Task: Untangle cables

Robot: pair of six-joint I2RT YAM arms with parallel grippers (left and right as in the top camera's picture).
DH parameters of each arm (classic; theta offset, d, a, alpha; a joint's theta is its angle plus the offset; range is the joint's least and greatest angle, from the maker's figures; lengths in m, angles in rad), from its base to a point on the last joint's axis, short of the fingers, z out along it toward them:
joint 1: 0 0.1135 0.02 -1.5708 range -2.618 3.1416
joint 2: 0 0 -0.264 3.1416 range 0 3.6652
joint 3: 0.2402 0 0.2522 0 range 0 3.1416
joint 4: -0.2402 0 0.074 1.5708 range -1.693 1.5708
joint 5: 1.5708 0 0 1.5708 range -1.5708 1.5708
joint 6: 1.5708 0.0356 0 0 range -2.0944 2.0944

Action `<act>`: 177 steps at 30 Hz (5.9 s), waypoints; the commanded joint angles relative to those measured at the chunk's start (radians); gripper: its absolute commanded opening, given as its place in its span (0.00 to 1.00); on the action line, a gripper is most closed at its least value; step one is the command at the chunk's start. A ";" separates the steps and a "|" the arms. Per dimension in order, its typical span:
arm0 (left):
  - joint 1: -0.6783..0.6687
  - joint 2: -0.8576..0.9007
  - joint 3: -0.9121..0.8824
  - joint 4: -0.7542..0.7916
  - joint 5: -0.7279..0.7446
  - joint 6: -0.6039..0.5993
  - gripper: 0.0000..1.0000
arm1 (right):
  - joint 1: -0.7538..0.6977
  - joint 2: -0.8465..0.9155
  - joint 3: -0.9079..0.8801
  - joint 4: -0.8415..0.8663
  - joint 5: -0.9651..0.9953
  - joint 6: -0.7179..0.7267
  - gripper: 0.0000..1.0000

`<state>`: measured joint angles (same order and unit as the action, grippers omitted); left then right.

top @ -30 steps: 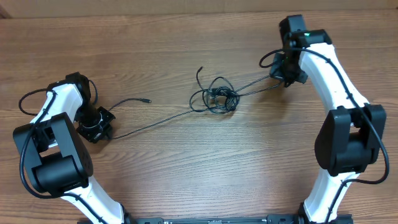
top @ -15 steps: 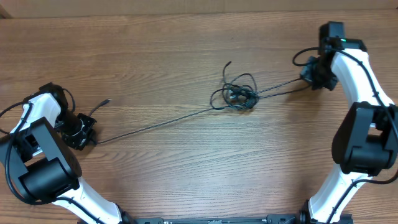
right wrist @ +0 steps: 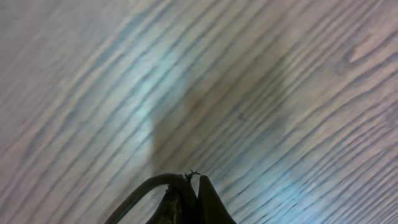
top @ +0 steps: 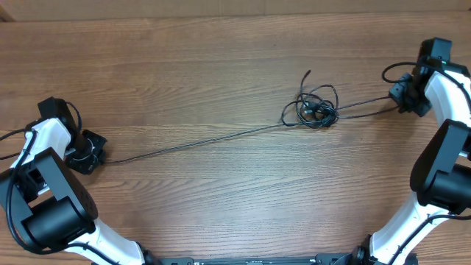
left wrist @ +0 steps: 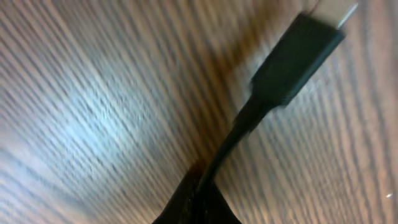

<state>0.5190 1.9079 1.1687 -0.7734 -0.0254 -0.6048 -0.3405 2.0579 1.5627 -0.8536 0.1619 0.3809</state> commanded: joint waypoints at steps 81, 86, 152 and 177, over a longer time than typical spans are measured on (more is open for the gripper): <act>-0.672 0.296 0.240 0.317 0.179 -0.628 0.38 | 0.675 0.094 0.000 -0.043 -0.335 0.169 0.04; -0.672 0.304 0.240 0.301 0.180 -0.549 0.04 | 0.675 0.094 0.000 -0.048 -0.335 0.169 0.04; -0.260 0.304 0.344 -0.445 -0.314 -0.079 0.04 | 0.100 0.096 0.000 -0.037 0.110 -0.098 0.04; -0.248 0.304 0.331 -0.396 -0.082 0.008 0.05 | 0.053 0.096 0.000 -0.019 -0.324 -0.042 0.52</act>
<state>0.3214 2.1841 1.5299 -1.2156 -0.2390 -0.6445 -0.3302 2.1407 1.5612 -0.8761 -0.0135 0.3450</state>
